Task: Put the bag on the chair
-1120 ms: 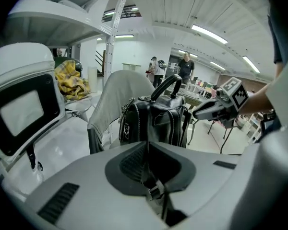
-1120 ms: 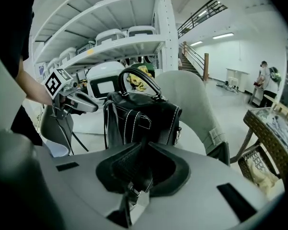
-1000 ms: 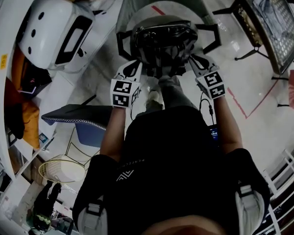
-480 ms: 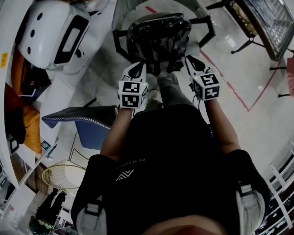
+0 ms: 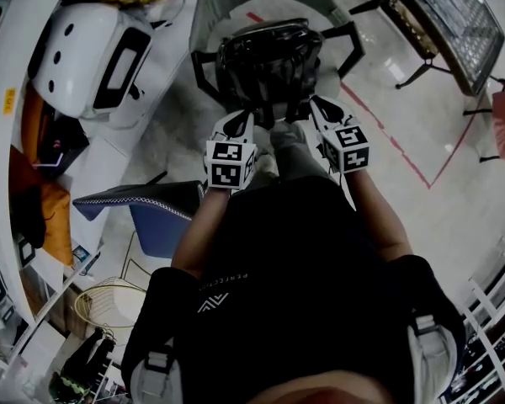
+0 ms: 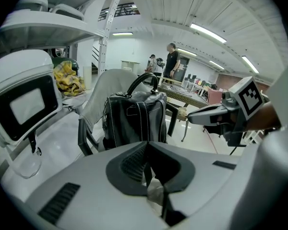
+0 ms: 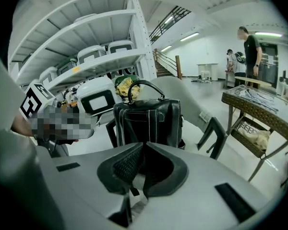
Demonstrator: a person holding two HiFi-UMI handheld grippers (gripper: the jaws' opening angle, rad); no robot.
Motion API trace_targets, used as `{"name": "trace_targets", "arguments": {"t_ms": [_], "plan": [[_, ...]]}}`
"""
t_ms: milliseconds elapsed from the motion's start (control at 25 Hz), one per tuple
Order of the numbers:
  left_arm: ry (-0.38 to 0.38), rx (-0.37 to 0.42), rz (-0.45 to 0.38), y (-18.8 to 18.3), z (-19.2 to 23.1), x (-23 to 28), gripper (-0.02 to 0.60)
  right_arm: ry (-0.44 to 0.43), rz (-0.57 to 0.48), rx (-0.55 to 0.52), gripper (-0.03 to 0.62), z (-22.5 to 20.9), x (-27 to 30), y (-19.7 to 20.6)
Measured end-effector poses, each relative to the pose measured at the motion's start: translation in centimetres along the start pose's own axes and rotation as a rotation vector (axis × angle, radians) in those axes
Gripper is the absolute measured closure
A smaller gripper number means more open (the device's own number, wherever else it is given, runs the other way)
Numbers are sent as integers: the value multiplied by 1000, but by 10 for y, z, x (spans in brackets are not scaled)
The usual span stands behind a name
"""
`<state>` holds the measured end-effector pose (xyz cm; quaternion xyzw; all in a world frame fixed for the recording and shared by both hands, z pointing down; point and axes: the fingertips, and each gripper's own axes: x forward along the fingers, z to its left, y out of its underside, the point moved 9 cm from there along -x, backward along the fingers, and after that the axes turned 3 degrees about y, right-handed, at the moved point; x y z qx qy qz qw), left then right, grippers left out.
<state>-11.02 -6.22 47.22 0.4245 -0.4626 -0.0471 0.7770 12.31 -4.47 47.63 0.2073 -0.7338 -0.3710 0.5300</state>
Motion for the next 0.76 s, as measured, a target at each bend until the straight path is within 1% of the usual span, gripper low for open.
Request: {"name": "trace_targets", "arguments": {"t_ms": [200,440,760], "plan": [[3,6,-1,-1,-1,0,565,-2,2,3,549,2,0,0],[-3,-14,7,3,2,-2,565,-9,21,46,549,0,0,6],[-6,-31,28,2,8,1,565,-27,40,-39,549,2,8,-5]]}}
